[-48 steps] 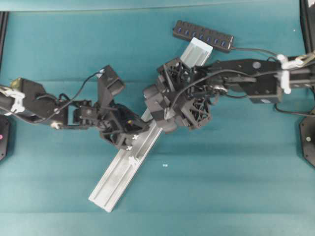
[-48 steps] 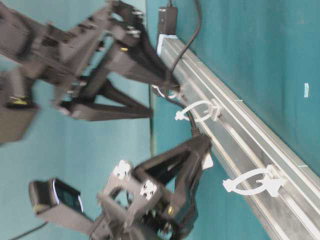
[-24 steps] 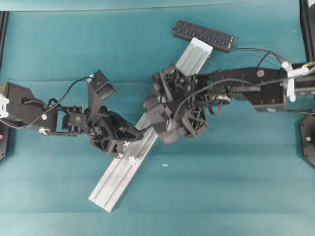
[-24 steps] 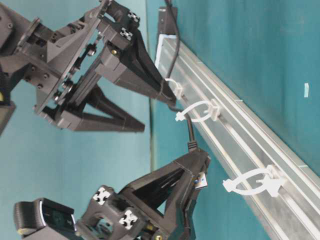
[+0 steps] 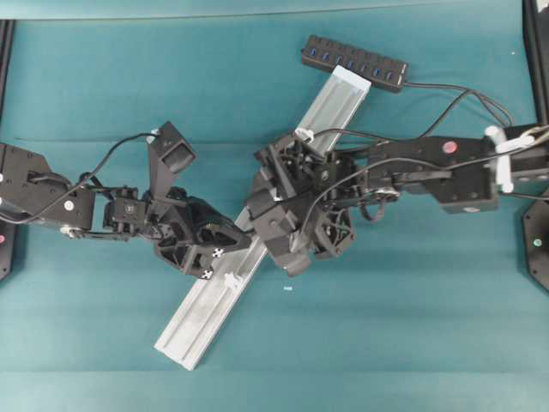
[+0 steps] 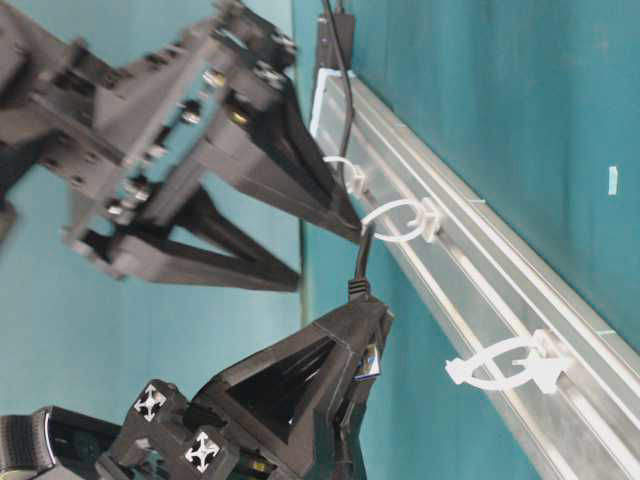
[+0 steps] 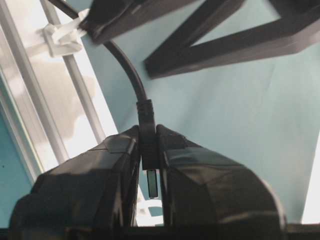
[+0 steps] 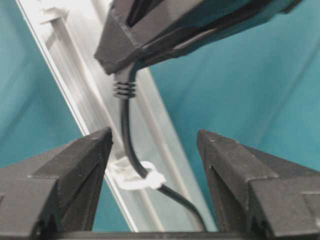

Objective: Pass the USB cable through three rings with both arms.

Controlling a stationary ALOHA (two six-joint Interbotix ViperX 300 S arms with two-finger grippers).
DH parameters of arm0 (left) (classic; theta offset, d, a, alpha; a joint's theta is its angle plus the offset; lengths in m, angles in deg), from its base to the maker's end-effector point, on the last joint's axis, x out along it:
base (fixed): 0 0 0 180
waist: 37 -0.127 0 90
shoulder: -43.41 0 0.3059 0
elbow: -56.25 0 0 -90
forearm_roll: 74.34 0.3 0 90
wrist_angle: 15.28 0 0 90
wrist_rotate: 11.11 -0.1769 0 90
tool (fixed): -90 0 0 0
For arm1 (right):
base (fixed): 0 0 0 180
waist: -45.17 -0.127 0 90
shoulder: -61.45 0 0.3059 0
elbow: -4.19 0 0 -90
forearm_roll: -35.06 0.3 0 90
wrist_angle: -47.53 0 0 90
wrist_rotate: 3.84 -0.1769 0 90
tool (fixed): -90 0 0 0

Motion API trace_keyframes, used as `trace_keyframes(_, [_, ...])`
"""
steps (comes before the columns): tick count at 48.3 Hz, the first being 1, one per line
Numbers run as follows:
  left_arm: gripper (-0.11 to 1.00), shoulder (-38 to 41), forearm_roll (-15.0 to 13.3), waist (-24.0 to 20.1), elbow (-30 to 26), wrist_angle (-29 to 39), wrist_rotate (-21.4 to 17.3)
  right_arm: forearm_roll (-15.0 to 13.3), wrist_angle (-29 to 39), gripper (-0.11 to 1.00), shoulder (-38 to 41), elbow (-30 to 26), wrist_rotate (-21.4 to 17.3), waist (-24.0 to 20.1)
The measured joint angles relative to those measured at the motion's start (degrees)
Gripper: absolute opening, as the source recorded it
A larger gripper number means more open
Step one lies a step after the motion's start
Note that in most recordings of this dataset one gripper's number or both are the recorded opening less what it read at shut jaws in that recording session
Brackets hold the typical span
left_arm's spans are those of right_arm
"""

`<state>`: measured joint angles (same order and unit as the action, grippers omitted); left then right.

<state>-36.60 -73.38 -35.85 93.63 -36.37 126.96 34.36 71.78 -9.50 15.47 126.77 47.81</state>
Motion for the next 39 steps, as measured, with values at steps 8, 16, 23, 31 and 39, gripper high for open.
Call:
trace_keyframes(8, [0.11, 0.00, 0.09, 0.00, 0.00, 0.00, 0.00, 0.00, -0.09, 0.72, 1.32, 0.26, 0.00, -0.88])
trace_keyframes(16, [0.11, 0.00, 0.09, 0.00, 0.00, 0.00, 0.00, 0.00, -0.35, 0.60, 1.49, 0.35, 0.00, -1.49])
trace_keyframes(23, [0.11, 0.00, 0.00, 0.00, 0.00, 0.00, -0.09, 0.00, -0.44, 0.21, 1.49, 0.53, 0.00, -1.32])
trace_keyframes(31, [0.11, 0.00, 0.00, 0.00, 0.09, 1.41, -0.18, 0.09, -1.05, 0.06, 1.93, 0.09, 0.00, -0.62])
trace_keyframes(39, [0.11, 0.00, 0.09, 0.00, 0.09, 2.90, -0.09, 0.09, -0.88, 0.06, 2.72, -0.79, 0.00, -0.53])
